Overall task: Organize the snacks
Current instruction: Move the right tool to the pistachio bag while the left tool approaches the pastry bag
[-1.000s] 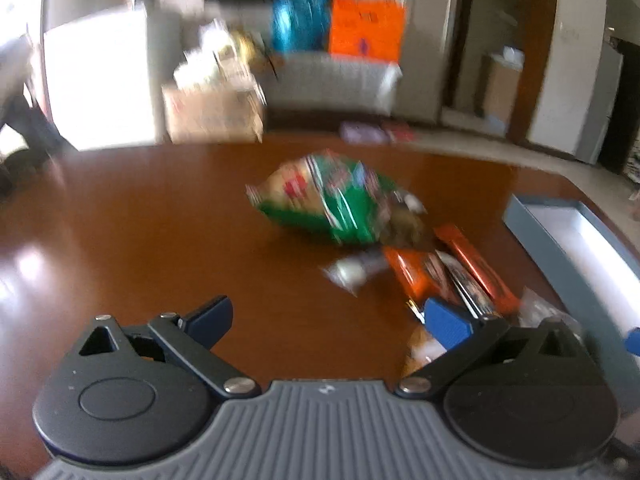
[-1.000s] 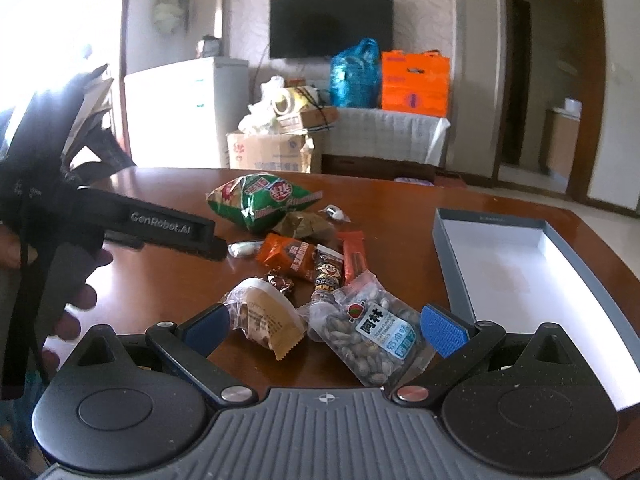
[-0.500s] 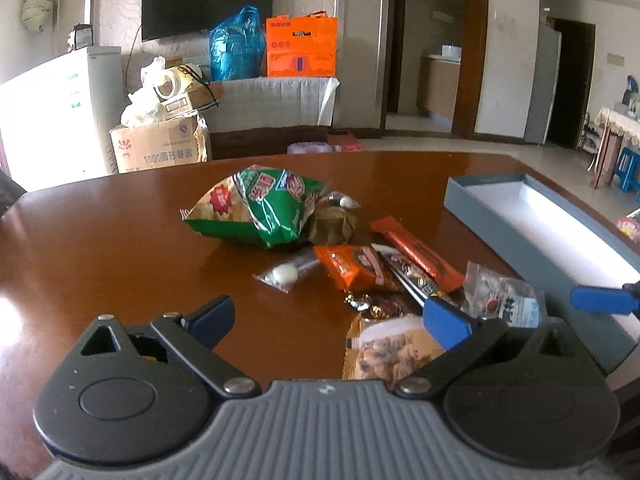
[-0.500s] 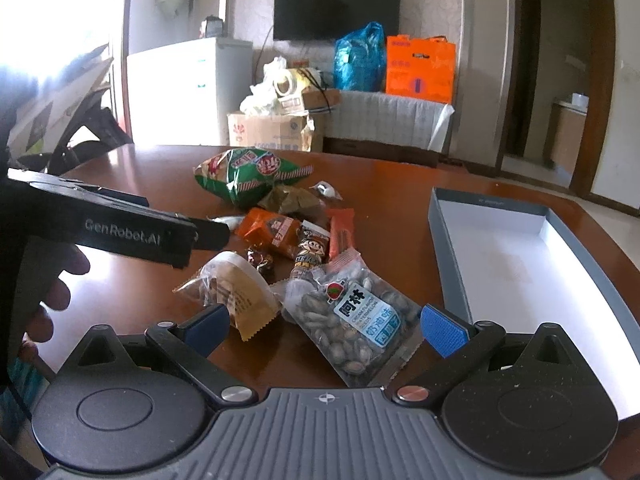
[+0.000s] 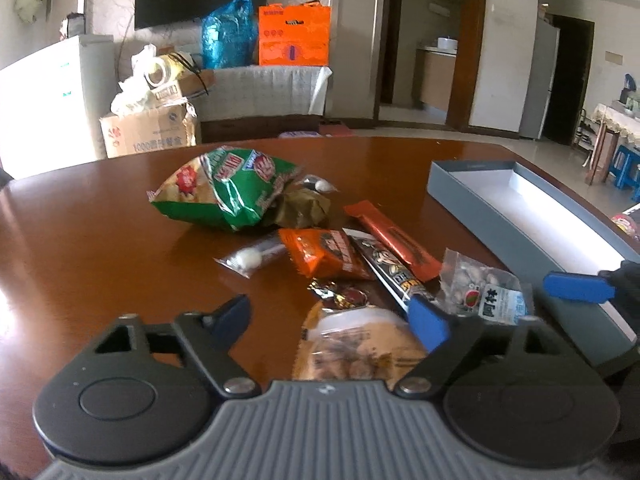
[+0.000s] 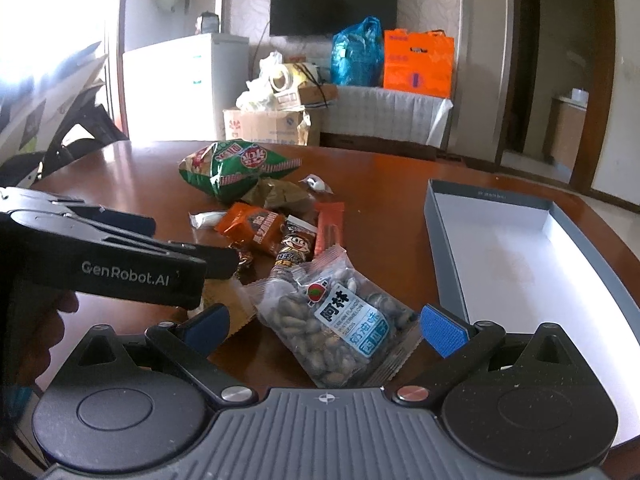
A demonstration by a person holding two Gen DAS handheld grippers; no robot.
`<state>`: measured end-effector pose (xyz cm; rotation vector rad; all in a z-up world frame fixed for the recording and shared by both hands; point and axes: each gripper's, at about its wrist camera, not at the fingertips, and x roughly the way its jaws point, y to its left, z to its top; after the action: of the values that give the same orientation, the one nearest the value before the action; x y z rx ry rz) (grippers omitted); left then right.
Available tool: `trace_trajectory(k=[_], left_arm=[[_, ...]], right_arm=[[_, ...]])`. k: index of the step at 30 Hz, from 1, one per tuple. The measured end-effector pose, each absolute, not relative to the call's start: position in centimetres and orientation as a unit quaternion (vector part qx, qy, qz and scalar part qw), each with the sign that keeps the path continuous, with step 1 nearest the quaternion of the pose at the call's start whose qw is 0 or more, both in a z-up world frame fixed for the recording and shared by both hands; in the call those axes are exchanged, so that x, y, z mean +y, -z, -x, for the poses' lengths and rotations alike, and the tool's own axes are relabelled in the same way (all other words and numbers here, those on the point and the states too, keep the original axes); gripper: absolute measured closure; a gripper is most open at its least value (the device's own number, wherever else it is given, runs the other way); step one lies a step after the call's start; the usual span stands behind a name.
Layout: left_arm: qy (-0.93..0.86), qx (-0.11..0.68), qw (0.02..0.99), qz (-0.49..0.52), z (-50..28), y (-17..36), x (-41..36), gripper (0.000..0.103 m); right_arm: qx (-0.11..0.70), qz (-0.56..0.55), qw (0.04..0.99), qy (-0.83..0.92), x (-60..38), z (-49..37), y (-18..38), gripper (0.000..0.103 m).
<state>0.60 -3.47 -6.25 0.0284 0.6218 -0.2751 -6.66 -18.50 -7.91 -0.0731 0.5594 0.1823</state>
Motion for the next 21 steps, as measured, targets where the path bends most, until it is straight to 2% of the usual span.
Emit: trace_trajectory(k=[11, 13, 14, 19, 21], left_arm=[[0.135, 0.325, 0.936, -0.009, -1.2, 7.2, -3.1, 0.026], [0.145, 0.327, 0.934, -0.007, -1.2, 7.1, -3.1, 0.036], [0.152, 0.328, 0.932, -0.007, -1.2, 7.0, -3.1, 0.045], [0.16, 0.333, 0.929, -0.006, -1.4, 6.9, -2.9, 0.048], [0.163, 0.34, 0.926, 0.001, -1.4, 6.8, -2.5, 0.048]], right_arm=[[0.293, 0.044, 0.95, -0.094, -18.0, 5.5, 8.8, 0.003], [0.293, 0.047, 0.95, -0.093, -17.9, 5.4, 8.8, 0.004], [0.293, 0.05, 0.95, -0.091, -17.9, 5.4, 8.9, 0.006], [0.296, 0.067, 0.947, -0.1, -17.7, 5.3, 9.1, 0.022], [0.298, 0.077, 0.946, -0.102, -17.4, 5.3, 9.3, 0.021]])
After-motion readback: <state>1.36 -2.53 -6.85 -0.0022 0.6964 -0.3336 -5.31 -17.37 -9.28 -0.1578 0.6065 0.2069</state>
